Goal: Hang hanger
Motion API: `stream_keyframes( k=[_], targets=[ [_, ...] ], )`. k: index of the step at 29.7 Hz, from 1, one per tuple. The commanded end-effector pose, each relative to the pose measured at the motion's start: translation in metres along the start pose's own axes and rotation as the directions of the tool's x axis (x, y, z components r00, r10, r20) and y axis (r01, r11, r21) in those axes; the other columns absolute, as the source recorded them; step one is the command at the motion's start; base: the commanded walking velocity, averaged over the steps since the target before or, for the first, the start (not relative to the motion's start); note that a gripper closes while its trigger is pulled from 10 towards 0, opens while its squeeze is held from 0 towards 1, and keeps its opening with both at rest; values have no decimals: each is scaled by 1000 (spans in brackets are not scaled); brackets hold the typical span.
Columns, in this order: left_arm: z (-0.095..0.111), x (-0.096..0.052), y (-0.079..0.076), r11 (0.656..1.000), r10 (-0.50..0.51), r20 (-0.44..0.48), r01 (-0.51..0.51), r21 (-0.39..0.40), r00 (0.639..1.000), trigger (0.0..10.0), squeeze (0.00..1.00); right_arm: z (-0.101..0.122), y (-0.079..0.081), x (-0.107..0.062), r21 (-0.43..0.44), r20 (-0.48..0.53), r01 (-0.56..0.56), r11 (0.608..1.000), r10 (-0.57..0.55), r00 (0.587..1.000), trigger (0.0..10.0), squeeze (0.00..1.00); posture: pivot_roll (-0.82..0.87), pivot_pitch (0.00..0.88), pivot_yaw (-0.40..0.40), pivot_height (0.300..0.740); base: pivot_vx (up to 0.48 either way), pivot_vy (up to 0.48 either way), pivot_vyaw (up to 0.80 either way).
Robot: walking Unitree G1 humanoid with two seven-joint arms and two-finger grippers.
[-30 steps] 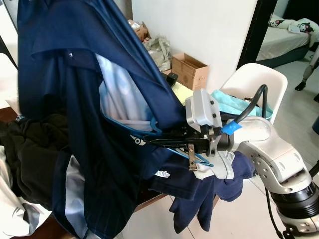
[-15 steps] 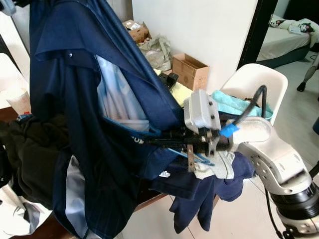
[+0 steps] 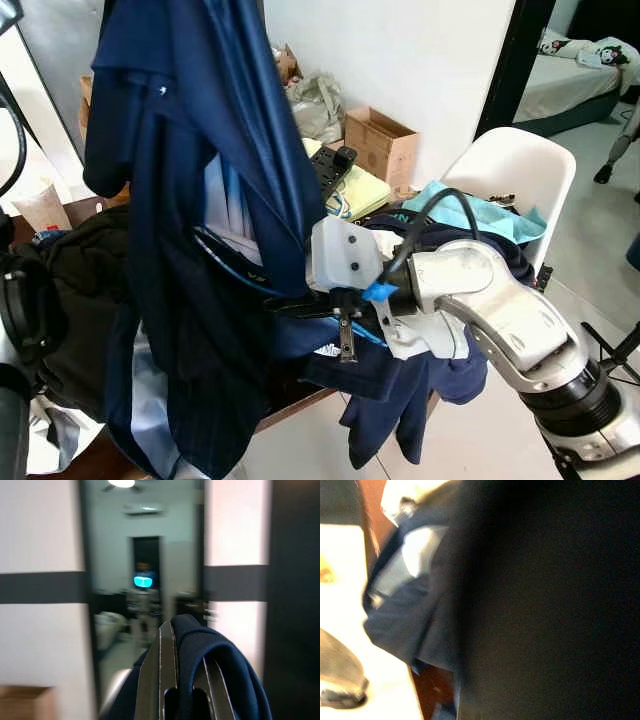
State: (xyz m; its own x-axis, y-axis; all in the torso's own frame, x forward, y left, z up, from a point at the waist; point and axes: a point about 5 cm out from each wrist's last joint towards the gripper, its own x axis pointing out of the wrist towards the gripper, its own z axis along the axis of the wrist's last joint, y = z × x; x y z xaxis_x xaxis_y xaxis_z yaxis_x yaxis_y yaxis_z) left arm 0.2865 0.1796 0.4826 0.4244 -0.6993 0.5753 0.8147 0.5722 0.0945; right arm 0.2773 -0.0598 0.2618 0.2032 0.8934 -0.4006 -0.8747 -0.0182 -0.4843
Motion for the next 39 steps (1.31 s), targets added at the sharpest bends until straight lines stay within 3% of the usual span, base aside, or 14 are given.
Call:
stream_keyframes(
  k=[1,4,7,10,11,12,13,14,18,24,28,31,32,39],
  targets=[
    [11,6,-13,998,-62,36,61,21,997,6431,0,-6,3,7,10,-45,-28,1000,28,999,10000,0,12,0,43,740,0,0,0],
    [1,9,-14,998,-62,14,62,8,998,6667,0,-1,-18,9,58,-30,108,992,-106,994,10000,0,7,0,45,740,0,0,0],
    [-9,6,-10,1000,-4,-17,4,13,1000,6784,0,2,-43,6,131,-31,285,950,-283,959,10000,0,7,0,46,740,0,0,0],
    [-10,1,-2,997,68,-21,-67,28,997,7294,0,-3,-55,-1,169,-56,379,910,-375,925,10000,0,8,0,46,740,0,0,0],
    [-7,-1,2,995,99,-6,-99,30,995,8196,0,-6,-60,-5,197,-66,420,886,-415,907,10000,0,9,0,49,740,0,0,0],
    [-7,-1,2,995,99,-6,-99,30,995,8196,0,-6,-60,-5,197,-66,420,886,-415,907,10000,0,9,0,49,740,0,0,0],
    [-5,-3,5,992,120,5,-120,31,993,9373,0,-9,-64,-9,223,-72,455,862,-451,890,10000,0,10,0,49,740,0,0,0],
    [3,-7,11,983,175,39,-177,48,984,9490,0,-11,-69,-13,264,-70,490,830,-491,869,10000,0,11,0,48,740,0,0,0],
    [7,-10,13,977,203,55,-206,58,978,9412,0,-11,-71,-14,282,-66,501,818,-504,861,10000,0,11,0,47,740,0,0,0],
    [51,-43,44,840,483,205,-517,165,851,9098,0,-3,-84,-43,439,93,498,747,-589,802,10000,0,11,0,50,740,0,0,0],
    [41,-52,51,790,556,164,-580,201,815,10000,0,7,-79,-50,455,226,412,789,-550,804,10000,0,14,0,47,740,0,0,0],
    [36,-52,51,786,561,147,-580,215,814,10000,0,11,-77,-51,455,274,386,802,-539,797,10000,0,14,0,47,740,0,0,0],
    [30,-49,49,794,557,132,-572,205,820,9961,0,15,-73,-50,422,300,364,830,-507,808,10000,0,14,0,49,740,0,0,0],
    [20,-41,45,825,531,112,-542,156,840,10000,0,8,-64,-37,306,205,376,875,-447,871,10000,0,13,0,50,740,0,0,0]
  ],
)
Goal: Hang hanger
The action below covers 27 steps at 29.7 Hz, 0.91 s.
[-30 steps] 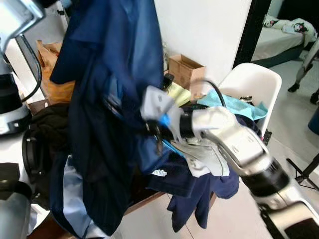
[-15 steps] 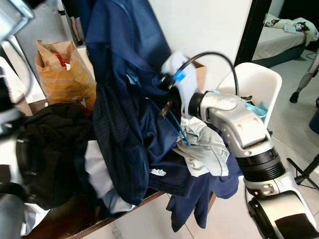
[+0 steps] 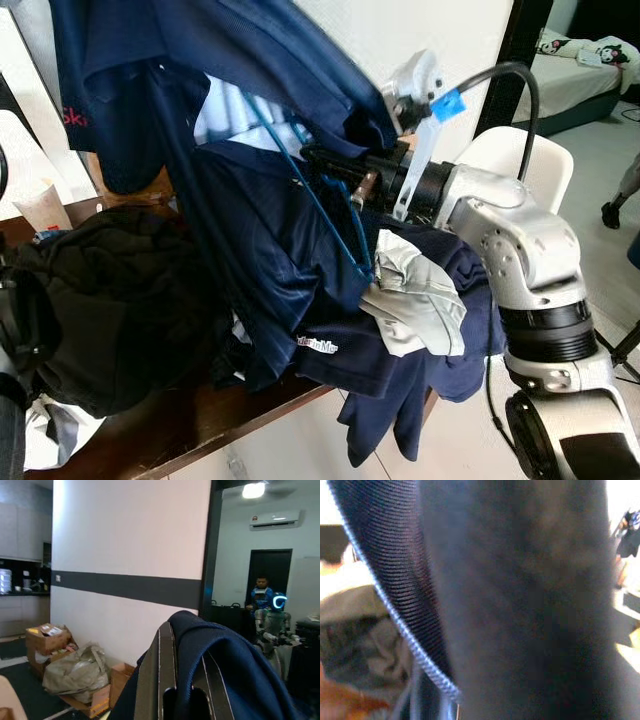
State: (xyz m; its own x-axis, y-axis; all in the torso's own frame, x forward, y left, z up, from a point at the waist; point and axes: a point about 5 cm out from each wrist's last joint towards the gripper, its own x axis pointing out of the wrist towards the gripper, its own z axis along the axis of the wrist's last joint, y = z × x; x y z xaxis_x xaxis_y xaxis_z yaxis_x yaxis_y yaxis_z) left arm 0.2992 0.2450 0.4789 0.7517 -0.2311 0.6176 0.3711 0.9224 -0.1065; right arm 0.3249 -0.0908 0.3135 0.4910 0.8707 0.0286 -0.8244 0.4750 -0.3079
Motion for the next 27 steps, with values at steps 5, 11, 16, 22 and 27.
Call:
stream_keyframes(
  k=[5,11,16,22,27],
  targets=[
    [-11,3,-21,991,-121,-25,119,-61,992,10000,0,5,10,7,-8,35,-36,999,36,999,10000,0,14,0,53,740,0,0,0],
    [-66,-9,-71,909,-416,-217,398,-124,883,10000,0,14,28,22,38,128,-96,995,91,988,10000,0,9,0,61,740,0,0,0],
    [-69,-22,-44,958,-284,-246,268,-99,927,10000,8,20,9,17,90,167,11,996,-26,986,10000,0,12,0,59,740,0,0,0],
    [-61,-34,-25,983,-175,-268,181,-2,947,10000,1000,21,5,15,87,170,24,996,-39,985,10000,0,21,0,52,740,0,0,0],
    [-37,-53,-6,976,-64,-293,121,182,954,10000,1000,15,6,12,53,130,4,999,-11,991,10000,0,27,0,45,740,0,0,0]
  ],
)
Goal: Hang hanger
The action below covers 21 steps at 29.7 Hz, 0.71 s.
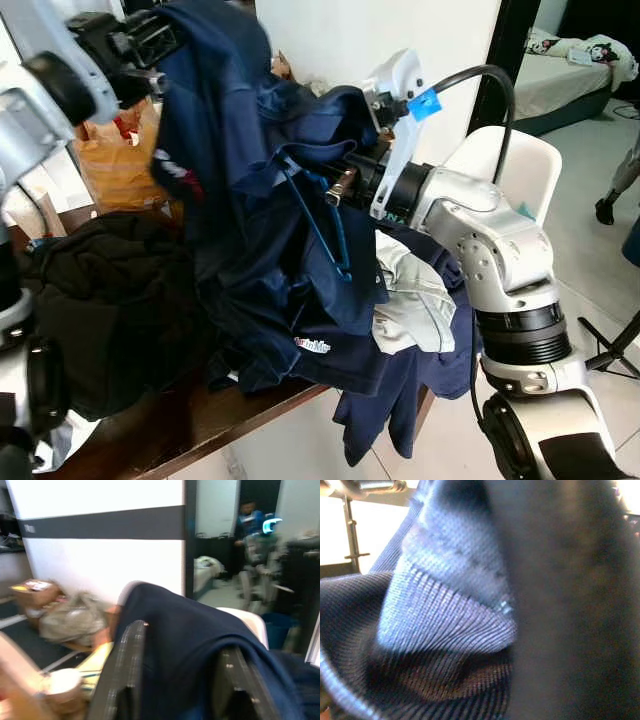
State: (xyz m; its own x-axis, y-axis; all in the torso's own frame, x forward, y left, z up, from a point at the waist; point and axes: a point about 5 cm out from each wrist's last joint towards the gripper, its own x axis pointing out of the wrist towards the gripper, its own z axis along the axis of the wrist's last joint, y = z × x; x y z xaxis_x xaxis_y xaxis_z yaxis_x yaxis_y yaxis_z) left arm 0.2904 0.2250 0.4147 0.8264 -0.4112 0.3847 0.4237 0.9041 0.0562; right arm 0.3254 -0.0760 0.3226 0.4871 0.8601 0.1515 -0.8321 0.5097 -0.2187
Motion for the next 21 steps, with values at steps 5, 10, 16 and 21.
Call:
stream_keyframes(
  k=[5,10,16,21],
  targets=[
    [15,-25,9,991,41,-36,-37,126,998,10000,1000,3,2,-3,-45,-3,-34,998,34,999,10000,0,29,0,43,740,0,0,0],
    [21,-46,-2,973,-60,-93,79,217,994,10000,1000,5,-9,-12,-60,-13,-10,998,9,1000,10000,0,30,0,38,740,0,0,0],
    [22,-55,-20,946,-199,-108,220,239,974,10000,1000,7,-4,-22,-125,-36,-106,987,102,994,10000,0,28,0,32,740,0,0,0],
    [11,-55,-53,836,-431,-203,474,275,879,10000,0,2,17,-22,-182,-91,-263,947,250,964,10000,0,26,0,31,740,0,0,0]
  ],
)
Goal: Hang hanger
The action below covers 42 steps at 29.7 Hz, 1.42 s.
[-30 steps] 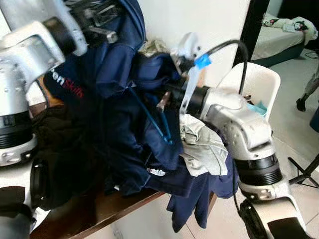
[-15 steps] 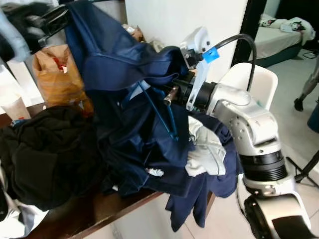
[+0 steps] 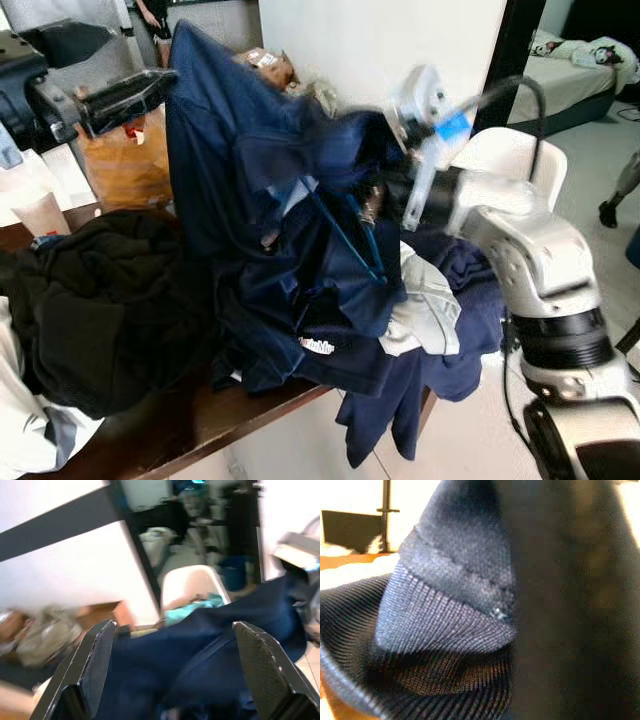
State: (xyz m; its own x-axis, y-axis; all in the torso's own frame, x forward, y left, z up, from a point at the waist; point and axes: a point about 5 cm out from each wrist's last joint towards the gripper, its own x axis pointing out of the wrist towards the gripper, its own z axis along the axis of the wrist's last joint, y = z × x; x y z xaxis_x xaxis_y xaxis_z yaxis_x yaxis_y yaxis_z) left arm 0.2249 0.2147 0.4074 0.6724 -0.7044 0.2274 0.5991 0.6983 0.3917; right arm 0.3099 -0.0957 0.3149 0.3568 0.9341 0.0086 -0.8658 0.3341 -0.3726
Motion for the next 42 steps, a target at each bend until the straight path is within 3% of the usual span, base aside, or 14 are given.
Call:
stream_keyframes(
  k=[1,4,6,13,22,28,29,30,32,34,42],
  targets=[
    [-1,4,-16,989,-121,-57,125,75,991,10000,0,7,11,6,-55,23,-71,996,72,997,10000,0,26,0,31,740,0,0,0],
    [-1,4,-16,989,-121,-57,125,75,991,10000,0,7,11,6,-55,23,-71,996,72,997,10000,0,26,0,31,740,0,0,0],
    [-28,19,-42,943,-259,-167,286,168,951,10000,0,7,17,13,-66,23,-108,992,109,994,10000,0,34,0,28,740,0,0,0],
    [-58,28,-63,887,-352,-249,407,217,902,10000,0,8,21,20,-63,30,-128,990,131,991,10000,0,26,0,34,740,0,0,0],
    [-81,24,-70,857,-375,-346,464,224,860,10000,0,5,16,21,-53,13,-100,994,101,995,10000,0,26,0,36,740,0,0,0],
    [-86,27,-71,836,-361,-348,465,290,865,10000,0,5,17,22,-56,11,-104,993,104,994,10000,0,27,0,36,740,0,0,0],
    [-84,31,-63,836,-305,-334,418,355,892,0,0,5,17,22,-56,11,-104,993,104,994,10000,0,26,0,34,740,0,0,0],
    [-84,31,-63,836,-305,-334,418,355,892,0,0,5,17,22,-56,11,-104,993,104,994,10000,0,26,0,34,740,0,0,0],
    [-80,36,-47,819,-196,-310,329,470,930,0,0,6,18,23,-56,16,-106,993,107,994,10000,0,24,0,36,740,0,0,0],
    [-79,38,-37,792,-130,-301,281,541,945,0,0,7,19,23,-56,22,-110,992,112,994,10000,0,21,0,38,740,0,0,0],
    [-70,42,-33,789,-120,-253,247,562,960,0,0,6,19,22,-53,14,-116,992,117,993,10000,0,20,0,38,740,0,0,0]
  ],
)
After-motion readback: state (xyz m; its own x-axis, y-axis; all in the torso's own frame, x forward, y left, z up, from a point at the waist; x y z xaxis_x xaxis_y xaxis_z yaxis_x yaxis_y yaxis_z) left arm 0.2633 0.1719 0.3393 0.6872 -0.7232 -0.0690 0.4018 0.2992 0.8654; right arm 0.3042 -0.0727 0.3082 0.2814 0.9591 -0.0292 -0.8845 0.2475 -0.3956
